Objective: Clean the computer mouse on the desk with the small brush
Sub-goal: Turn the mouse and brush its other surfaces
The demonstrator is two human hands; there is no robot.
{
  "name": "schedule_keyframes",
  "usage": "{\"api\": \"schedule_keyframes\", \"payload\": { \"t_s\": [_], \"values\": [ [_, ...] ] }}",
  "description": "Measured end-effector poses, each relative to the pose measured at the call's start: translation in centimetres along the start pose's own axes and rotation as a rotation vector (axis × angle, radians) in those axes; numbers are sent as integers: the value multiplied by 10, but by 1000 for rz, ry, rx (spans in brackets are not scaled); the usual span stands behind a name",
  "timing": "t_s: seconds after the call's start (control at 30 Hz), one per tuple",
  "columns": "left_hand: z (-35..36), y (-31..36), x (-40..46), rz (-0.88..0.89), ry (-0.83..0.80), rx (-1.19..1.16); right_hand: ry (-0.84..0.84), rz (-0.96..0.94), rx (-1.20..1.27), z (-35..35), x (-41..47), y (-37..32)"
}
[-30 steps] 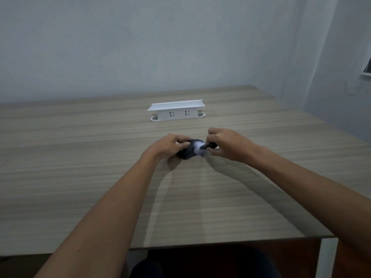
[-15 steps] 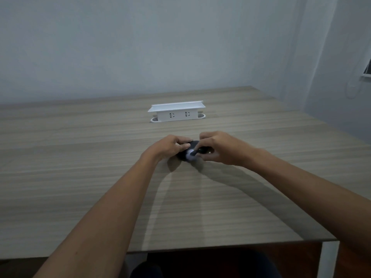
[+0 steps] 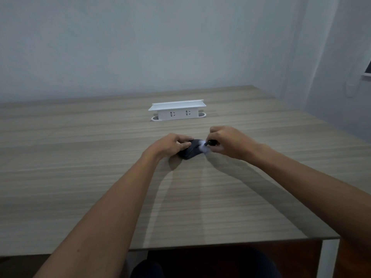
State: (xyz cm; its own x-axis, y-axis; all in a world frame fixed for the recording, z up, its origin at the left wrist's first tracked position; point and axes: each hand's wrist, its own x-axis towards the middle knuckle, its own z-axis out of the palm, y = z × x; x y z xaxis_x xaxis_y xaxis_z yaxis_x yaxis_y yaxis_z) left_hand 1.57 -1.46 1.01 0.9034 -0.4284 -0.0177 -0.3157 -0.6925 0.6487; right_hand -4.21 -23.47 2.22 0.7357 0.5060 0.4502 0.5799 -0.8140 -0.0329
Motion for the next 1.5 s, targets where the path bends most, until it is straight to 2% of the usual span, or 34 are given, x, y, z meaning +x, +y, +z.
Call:
{"api": "schedule_keyframes", "payload": {
  "t_s": [0.1, 0.2, 0.4, 0.47, 0.6, 0.77, 0.83, 1.0, 1.2, 1.27, 1.37, 1.5],
  "values": [
    [0, -2, 1, -7, -1, -16, 46, -11, 90, 0, -3, -1],
    [0, -5, 2, 2, 8, -23, -11, -92, 185, 2, -4, -16],
    [2, -2, 0, -3, 13, -52, 68, 63, 63, 2, -3, 12],
    [2, -3, 0, 3, 13, -58, 94, 9, 134, 0, -3, 4],
    [2, -6, 2, 19, 8, -51, 23, -78, 250, 2, 0, -15],
    [3, -3, -1, 22, 21, -55, 115, 72, 131, 3, 4, 11],
    [3, -2, -1, 20, 17, -58, 142, 58, 135, 0, 3, 10],
    [3, -4, 0, 56, 18, -51, 19, -97, 271, 0, 6, -14],
    [5, -7, 2, 32, 38, -50, 104, 28, 68, 2, 7, 16],
    [4, -8, 3, 25, 36, -52, 127, -5, 114, 1, 6, 10],
    [4, -10, 4, 46, 35, -58, 37, -84, 236, 2, 3, -8],
    [5, -7, 1, 54, 40, -59, 25, -6, 160, 8, 5, 9]
  ]
}}
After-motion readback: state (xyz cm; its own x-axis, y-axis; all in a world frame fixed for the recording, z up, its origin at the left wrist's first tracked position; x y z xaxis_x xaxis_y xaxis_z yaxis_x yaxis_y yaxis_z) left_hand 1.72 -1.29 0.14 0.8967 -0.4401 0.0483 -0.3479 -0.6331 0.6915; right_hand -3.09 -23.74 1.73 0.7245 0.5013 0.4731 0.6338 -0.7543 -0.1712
